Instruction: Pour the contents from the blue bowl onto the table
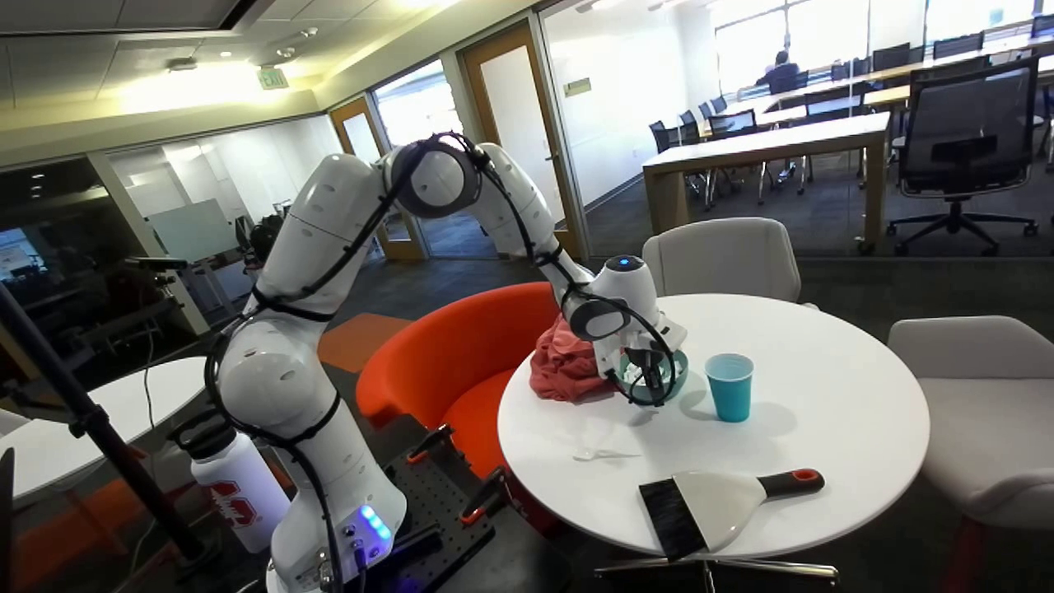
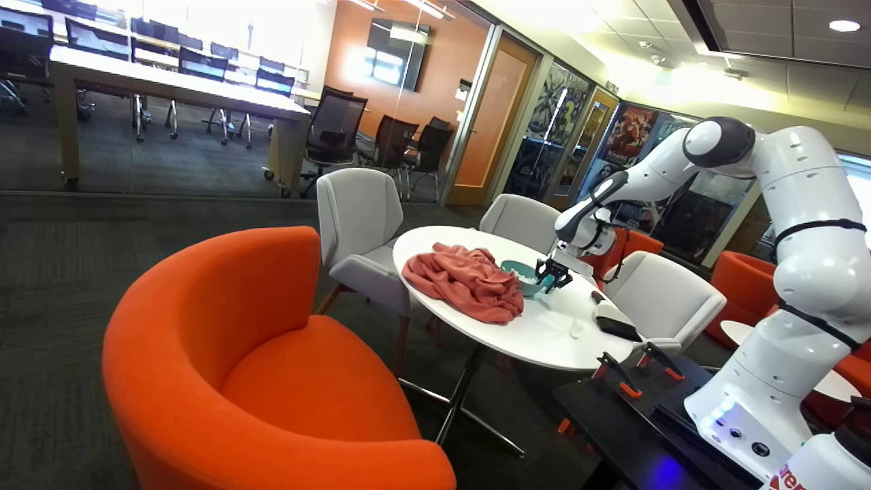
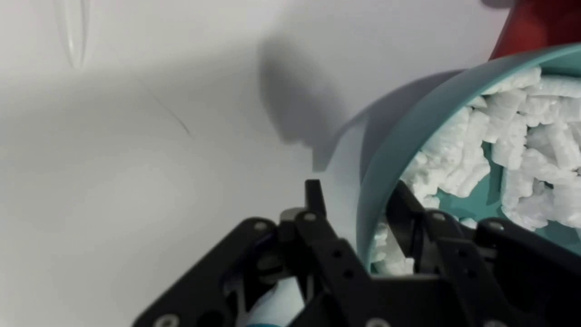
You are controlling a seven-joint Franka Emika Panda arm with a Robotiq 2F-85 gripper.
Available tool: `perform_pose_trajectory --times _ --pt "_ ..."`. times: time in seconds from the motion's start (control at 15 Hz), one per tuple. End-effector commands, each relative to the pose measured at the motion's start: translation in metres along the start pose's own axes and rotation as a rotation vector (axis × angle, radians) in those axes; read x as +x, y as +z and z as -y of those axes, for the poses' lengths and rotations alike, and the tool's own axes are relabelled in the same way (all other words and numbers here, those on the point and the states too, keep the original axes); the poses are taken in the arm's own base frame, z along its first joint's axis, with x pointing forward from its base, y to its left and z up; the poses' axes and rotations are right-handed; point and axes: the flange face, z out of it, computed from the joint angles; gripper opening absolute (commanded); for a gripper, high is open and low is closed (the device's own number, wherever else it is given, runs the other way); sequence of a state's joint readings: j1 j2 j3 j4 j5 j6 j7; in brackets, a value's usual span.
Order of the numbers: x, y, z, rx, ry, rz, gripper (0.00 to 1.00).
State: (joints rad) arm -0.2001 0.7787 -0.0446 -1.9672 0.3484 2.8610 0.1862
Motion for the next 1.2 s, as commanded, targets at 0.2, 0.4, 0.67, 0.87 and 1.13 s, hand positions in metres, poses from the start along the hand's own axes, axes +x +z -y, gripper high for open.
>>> perform_pose_trajectory --times 0.2,0.4,0.67,0.87,1.13 --pt "0.002 -0.013 0.014 0.014 0.007 -0.01 0.0" --pt "0.001 -0.041 0.015 0.024 -0.033 -0.056 0.0" --pt "-0.005 -0.097 0.008 0.011 -0.073 -0.072 0.02" --pt "-0.019 -0.136 -0.006 -0.063 -0.165 -0.058 0.02" --pt "-0.037 -0.171 -0.032 -0.281 -0.324 -0.002 0.02"
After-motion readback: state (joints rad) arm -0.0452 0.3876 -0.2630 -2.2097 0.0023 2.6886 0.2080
